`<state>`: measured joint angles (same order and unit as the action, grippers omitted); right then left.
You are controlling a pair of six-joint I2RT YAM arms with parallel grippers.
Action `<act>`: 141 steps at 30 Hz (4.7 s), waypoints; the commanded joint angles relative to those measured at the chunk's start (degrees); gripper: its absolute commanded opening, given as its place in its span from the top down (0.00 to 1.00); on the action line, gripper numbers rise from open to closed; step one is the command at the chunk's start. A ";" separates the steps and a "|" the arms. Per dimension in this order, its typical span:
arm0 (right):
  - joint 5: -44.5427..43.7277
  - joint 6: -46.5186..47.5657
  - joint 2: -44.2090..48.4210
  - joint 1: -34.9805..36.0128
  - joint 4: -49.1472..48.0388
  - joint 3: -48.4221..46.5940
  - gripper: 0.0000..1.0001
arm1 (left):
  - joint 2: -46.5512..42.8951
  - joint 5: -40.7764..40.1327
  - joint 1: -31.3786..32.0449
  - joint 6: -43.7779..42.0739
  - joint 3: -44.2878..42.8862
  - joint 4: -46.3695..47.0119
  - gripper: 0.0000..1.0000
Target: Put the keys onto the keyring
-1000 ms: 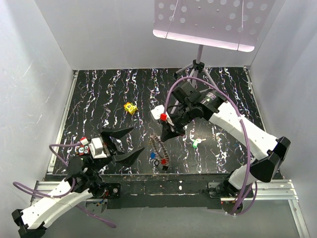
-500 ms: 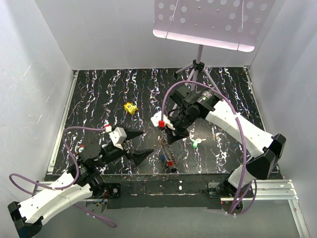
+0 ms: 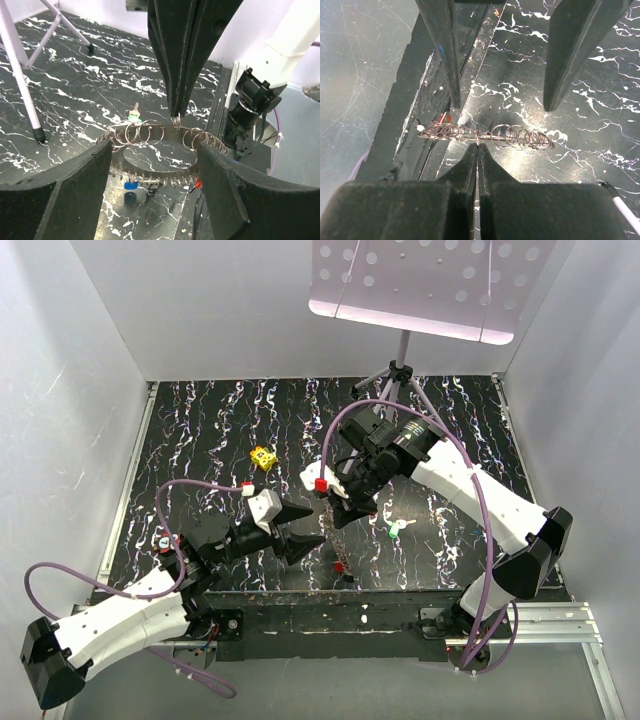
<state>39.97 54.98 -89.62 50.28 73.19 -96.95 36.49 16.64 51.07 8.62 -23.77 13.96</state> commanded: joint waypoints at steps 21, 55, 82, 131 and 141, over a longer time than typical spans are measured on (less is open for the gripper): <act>3.54 -3.13 -1.43 0.25 -2.00 -3.60 0.99 | 7.54 5.33 -0.27 1.40 -2.07 9.42 0.61; 15.13 -1.73 2.61 -5.98 2.39 -4.48 0.57 | -5.02 5.76 -0.27 -8.36 3.46 6.60 1.00; 21.91 5.14 5.16 -8.18 5.47 0.18 0.56 | -7.22 19.74 -0.36 -6.34 5.13 19.96 1.00; 25.17 -11.03 0.94 -5.11 -8.41 0.00 0.60 | -2.65 -0.65 -1.76 18.27 10.67 37.02 1.00; 21.83 -16.31 -0.11 -4.67 -12.89 0.53 0.64 | -1.07 -1.35 -1.76 18.18 10.41 38.69 1.00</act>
<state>62.48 41.34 -89.43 45.19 63.00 -95.48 35.46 16.88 49.60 26.63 -10.26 48.66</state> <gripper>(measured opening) 0.369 0.020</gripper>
